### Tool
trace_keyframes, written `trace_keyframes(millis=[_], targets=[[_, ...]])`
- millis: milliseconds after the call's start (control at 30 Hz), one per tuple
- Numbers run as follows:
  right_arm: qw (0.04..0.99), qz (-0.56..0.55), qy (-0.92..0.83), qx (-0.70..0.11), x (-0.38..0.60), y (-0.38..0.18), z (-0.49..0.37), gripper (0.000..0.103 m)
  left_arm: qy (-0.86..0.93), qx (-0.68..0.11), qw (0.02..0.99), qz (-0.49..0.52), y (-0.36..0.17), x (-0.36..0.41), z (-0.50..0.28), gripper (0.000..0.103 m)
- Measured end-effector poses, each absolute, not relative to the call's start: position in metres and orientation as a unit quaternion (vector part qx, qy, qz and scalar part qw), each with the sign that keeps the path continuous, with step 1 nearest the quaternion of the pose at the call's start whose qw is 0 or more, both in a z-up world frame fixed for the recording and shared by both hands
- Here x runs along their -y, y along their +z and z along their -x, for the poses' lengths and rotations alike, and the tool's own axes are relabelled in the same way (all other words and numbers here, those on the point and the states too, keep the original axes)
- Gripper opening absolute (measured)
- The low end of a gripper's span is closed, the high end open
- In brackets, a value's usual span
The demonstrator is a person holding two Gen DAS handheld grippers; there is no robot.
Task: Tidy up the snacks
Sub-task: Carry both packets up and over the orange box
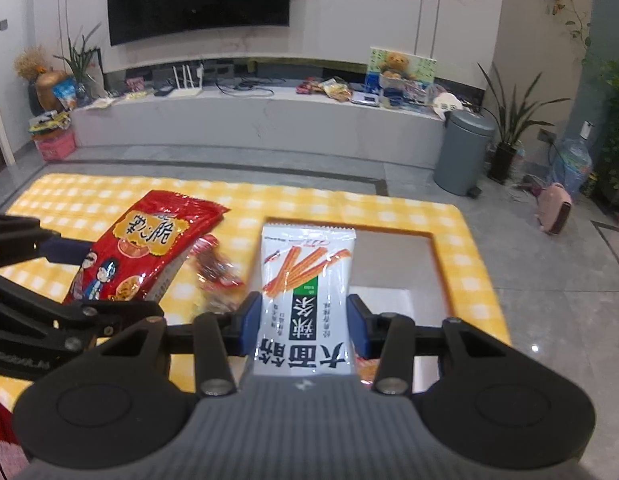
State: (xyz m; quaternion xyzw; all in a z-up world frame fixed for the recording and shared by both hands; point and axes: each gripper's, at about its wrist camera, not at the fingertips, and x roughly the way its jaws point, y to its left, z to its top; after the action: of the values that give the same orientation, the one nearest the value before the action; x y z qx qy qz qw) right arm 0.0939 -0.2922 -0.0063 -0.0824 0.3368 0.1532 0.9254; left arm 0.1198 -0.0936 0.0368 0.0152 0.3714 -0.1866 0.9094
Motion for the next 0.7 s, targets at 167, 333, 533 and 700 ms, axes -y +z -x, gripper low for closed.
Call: trace_keyframes(millis=[167, 333, 533, 700], targets=[[0.918, 0.104, 0.14, -0.357, 0.316, -0.007, -0.099, 0.044, -0.23, -0.399, 0.886, -0.048, 0.028, 0.127, -0.133, 0.086], [0.902, 0.145, 0.134, -0.384, 0.329, -0.019, -0.114, 0.044, -0.254, -0.443, 0.857, -0.069, 0.011, 0.15, -0.161, 0.086], [0.875, 0.172, 0.14, -0.43, 0.34, -0.045, -0.15, 0.044, -0.268, -0.48, 0.824, -0.14, -0.009, 0.185, -0.187, 0.086], [0.855, 0.19, 0.158, -0.455, 0.345, -0.068, -0.171, 0.044, -0.284, -0.485, 0.806, -0.186, -0.024, 0.207, -0.198, 0.087]])
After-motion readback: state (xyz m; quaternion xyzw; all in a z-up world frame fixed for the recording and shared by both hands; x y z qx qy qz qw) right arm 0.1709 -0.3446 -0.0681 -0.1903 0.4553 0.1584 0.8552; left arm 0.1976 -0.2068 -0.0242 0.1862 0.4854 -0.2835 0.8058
